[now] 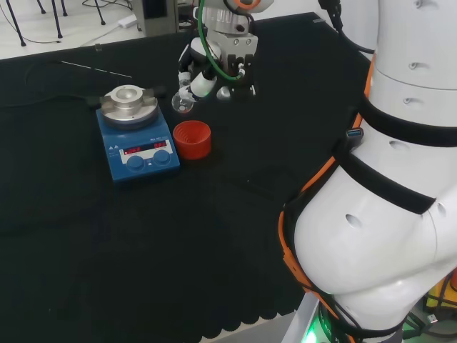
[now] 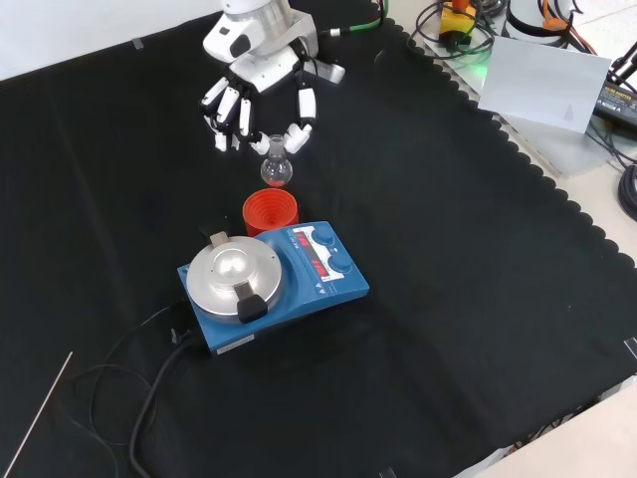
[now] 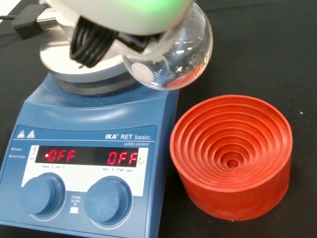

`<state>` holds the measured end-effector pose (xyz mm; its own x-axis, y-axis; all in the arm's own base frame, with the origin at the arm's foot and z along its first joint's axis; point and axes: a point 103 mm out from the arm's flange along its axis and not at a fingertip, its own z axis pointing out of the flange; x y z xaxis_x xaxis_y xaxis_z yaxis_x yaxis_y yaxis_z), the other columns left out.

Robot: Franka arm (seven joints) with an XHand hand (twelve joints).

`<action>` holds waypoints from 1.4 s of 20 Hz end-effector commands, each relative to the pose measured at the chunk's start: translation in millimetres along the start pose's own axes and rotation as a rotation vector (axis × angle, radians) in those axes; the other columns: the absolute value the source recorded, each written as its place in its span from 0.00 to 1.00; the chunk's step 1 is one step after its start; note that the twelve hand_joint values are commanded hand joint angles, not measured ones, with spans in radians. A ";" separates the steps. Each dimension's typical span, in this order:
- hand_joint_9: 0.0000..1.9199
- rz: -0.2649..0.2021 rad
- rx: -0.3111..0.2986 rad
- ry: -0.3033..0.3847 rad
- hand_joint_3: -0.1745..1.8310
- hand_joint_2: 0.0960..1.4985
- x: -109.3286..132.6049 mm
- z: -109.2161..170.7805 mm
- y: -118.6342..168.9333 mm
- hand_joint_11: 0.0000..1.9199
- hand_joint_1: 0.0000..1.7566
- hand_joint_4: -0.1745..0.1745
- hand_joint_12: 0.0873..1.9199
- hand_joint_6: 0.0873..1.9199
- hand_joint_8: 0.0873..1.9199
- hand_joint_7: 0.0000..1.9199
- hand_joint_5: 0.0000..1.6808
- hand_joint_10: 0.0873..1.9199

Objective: Place the round-bottom flask on the heater.

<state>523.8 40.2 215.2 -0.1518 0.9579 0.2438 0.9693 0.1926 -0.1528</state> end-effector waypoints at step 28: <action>0.33 -0.084 0.051 -0.125 0.57 0.31 80.1 -28.0 98.6 0.10 0.64 1.00 0.68 0.48 0.26 0.24 0.72 0.24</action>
<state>600.7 100.1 253.3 -0.2257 0.9594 0.1691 0.9571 0.2508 -0.1453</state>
